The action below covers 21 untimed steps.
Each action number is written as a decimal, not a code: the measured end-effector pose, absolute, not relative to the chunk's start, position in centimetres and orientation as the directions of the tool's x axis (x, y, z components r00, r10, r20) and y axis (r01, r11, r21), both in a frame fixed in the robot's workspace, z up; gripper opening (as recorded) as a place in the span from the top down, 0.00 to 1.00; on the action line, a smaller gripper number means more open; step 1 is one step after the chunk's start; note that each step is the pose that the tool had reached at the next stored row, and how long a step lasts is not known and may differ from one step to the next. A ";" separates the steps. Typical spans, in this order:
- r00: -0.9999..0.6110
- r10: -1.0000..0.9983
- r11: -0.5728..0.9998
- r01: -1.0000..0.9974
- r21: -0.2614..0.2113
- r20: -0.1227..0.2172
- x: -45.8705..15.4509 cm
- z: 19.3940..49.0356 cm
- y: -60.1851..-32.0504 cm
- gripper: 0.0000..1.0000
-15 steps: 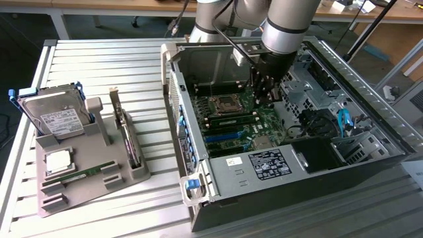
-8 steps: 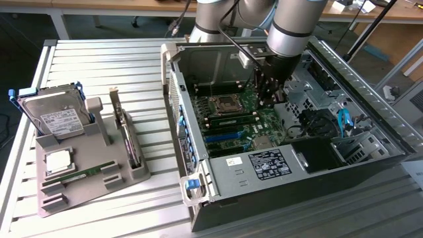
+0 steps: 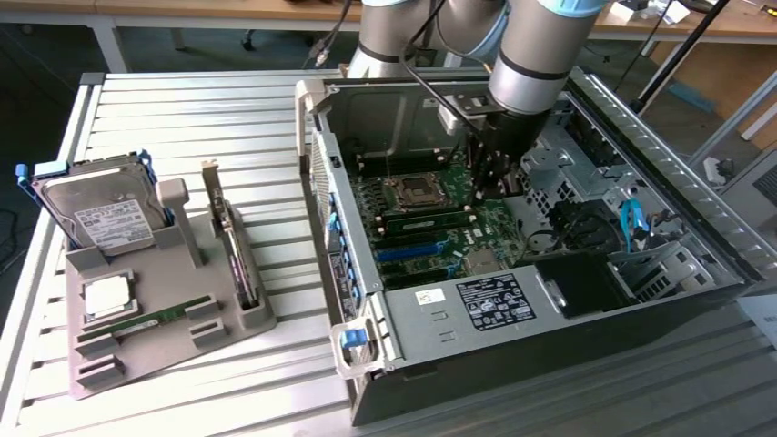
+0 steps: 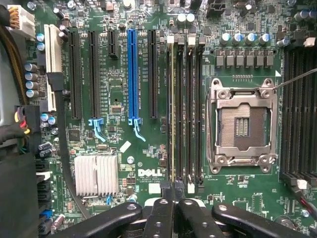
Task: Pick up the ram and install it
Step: 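Press down the ram until it locks into place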
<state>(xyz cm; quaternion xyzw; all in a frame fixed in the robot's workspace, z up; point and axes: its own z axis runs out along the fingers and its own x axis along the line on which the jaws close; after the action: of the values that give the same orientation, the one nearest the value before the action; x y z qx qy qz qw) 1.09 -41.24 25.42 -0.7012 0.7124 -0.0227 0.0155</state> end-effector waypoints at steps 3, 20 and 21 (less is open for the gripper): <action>-0.016 -1.000 0.016 -0.998 -0.054 0.010 1.1 25.1 -41.2 0.89; -0.016 -1.000 0.016 -0.998 -0.054 0.010 1.1 23.6 -41.2 0.89; -0.016 -1.000 0.016 -0.998 -0.054 0.010 1.1 23.6 -41.2 0.89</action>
<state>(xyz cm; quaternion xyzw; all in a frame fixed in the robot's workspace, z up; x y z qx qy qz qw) 1.11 -41.17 23.56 -0.7012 0.7124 -0.0226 0.0153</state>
